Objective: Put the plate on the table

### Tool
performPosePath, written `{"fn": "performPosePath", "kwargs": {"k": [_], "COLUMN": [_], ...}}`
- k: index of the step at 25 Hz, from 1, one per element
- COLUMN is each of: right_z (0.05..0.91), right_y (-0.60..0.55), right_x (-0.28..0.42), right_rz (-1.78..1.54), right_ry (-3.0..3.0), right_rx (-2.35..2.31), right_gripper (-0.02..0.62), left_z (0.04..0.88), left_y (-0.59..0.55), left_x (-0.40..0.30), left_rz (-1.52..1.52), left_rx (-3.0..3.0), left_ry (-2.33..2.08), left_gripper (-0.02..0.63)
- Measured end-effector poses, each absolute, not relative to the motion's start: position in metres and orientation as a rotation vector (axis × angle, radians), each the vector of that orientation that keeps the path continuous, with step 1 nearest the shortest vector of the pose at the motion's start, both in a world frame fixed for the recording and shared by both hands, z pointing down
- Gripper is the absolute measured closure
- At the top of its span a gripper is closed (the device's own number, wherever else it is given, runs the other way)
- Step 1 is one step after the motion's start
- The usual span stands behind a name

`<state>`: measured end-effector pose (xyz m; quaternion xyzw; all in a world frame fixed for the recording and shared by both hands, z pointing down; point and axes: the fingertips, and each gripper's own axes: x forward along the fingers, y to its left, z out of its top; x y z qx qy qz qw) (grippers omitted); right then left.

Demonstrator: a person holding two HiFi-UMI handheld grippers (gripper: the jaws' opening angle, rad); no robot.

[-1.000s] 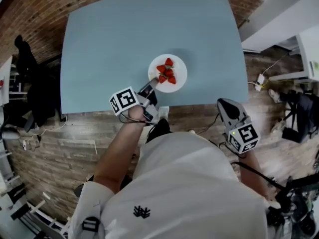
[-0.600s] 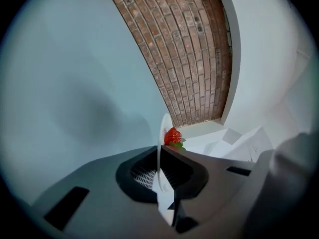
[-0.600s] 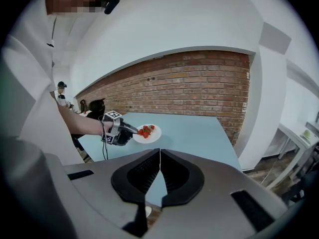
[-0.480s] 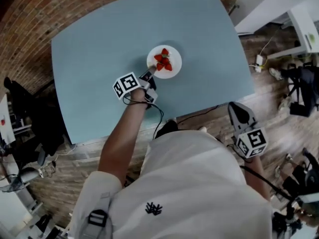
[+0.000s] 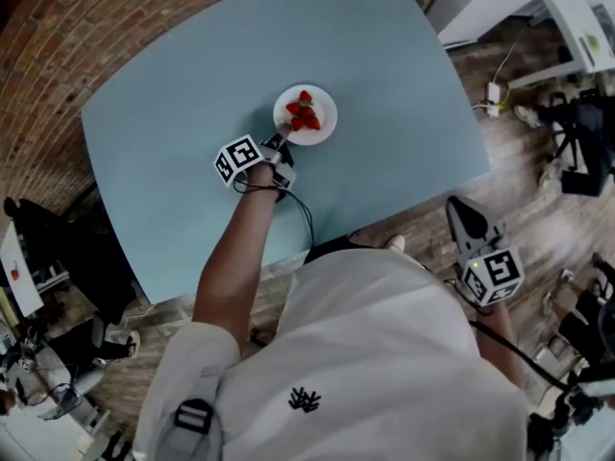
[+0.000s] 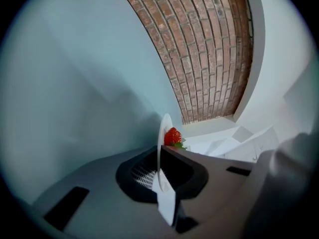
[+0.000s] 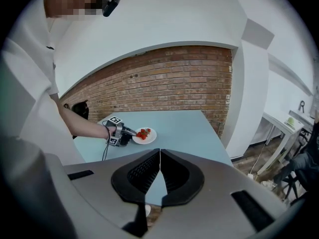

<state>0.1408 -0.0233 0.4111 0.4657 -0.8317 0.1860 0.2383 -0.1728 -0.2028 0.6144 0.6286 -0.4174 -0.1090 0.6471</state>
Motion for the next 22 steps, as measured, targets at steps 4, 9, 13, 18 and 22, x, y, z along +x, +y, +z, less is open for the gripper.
{"fn": "performPosePath", "kwargs": {"k": [4, 9, 13, 18, 22], "right_z": [0.412, 0.416, 0.421, 0.425, 0.426], "right_y": [-0.031, -0.039, -0.043, -0.049, -0.053], "right_x": [0.145, 0.146, 0.144, 0.141, 0.140], "right_rz": [0.534, 0.552, 0.572, 0.586, 0.588], "right_ry": [-2.261, -2.252, -2.251, -2.250, -2.257], "right_rx": [1.291, 1.297, 1.294, 1.287, 1.283], "right_gripper": [0.586, 0.587, 0.587, 0.586, 0.586], "left_z": [0.622, 0.624, 0.625, 0.626, 0.627], "left_y": [-0.213, -0.220, -0.226, -0.232, -0.232], "left_x": [-0.167, -0.159, -0.159, -0.159, -0.159], "left_rz": [-0.221, -0.204, -0.187, -0.169, -0.157], "left_rx": [1.425, 1.426, 1.415, 1.408, 1.401], "left_ry": [-0.940, -0.923, -0.932, -0.935, -0.934], "left_gripper": [0.597, 0.597, 0.597, 0.595, 0.594]}}
